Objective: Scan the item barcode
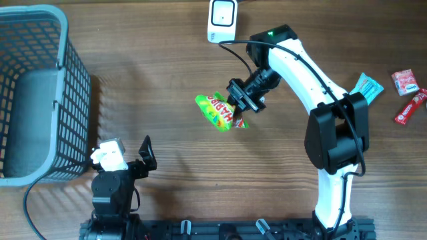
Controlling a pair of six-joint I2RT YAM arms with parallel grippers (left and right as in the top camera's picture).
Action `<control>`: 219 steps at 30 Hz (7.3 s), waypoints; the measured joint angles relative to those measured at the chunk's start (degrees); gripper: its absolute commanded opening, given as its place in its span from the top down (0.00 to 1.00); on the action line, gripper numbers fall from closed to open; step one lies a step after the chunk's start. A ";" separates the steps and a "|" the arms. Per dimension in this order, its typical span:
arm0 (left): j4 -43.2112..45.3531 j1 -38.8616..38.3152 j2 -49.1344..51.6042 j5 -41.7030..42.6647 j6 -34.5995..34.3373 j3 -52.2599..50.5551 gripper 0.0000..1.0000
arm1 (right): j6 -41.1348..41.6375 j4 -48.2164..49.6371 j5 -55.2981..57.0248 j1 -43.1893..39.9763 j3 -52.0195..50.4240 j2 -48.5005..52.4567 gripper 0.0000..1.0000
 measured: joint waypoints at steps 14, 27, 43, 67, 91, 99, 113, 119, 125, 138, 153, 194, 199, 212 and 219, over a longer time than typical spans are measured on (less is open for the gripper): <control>0.00 0.00 0.00 0.00 0.00 0.00 0.00 | 49.72 14.99 -1.66 -0.42 -0.02 0.00 0.96; 0.00 0.00 0.00 -0.02 0.00 0.00 0.00 | 56.65 1.70 3.30 -4.26 0.00 0.00 0.96; 0.00 0.00 0.02 0.00 0.00 0.00 0.00 | 22.18 21.29 2.62 -4.28 0.00 0.00 0.96; 0.00 0.00 0.04 -0.02 0.00 0.00 0.00 | -16.74 83.08 6.29 -3.23 -0.13 3.67 0.95; 0.00 0.00 0.04 -0.02 0.00 0.00 0.00 | 8.61 90.88 29.22 -3.30 15.65 22.14 0.95; 0.00 0.00 0.04 -0.02 0.00 0.00 0.00 | 11.67 90.40 23.04 -4.13 17.03 22.16 0.95; 0.00 0.00 0.09 -0.02 -0.22 0.00 0.00 | -13.07 38.66 28.20 -28.52 25.81 3.54 0.95; 0.00 0.00 0.09 -0.02 -0.22 0.00 0.00 | -23.63 34.62 39.69 -42.03 26.21 6.45 0.95; 0.00 0.00 0.09 -0.02 -0.22 0.00 0.00 | -26.36 32.76 42.07 -48.30 24.09 17.11 0.09; -0.02 0.00 0.09 -0.02 -0.22 0.00 0.00 | -27.54 27.61 40.44 -57.11 24.87 -14.58 0.00; 0.00 0.00 0.09 -0.02 -0.22 0.00 0.00 | -36.68 0.28 35.85 -54.69 26.03 -56.22 0.00; -0.02 0.00 0.09 0.00 -0.39 0.00 0.00 | -41.83 96.00 45.11 -24.44 -70.66 -115.49 0.00; 0.00 0.00 0.15 -0.02 -0.39 0.00 0.00 | -33.38 102.62 51.58 -24.44 -86.82 -122.55 0.00; 0.00 0.00 0.15 -0.02 -0.39 0.00 0.00 | -25.40 98.44 65.22 -21.73 -103.62 -122.97 0.00; -0.02 0.00 0.15 -0.02 -0.39 0.00 0.00 | -29.70 93.55 66.10 -21.73 -104.26 -123.01 0.00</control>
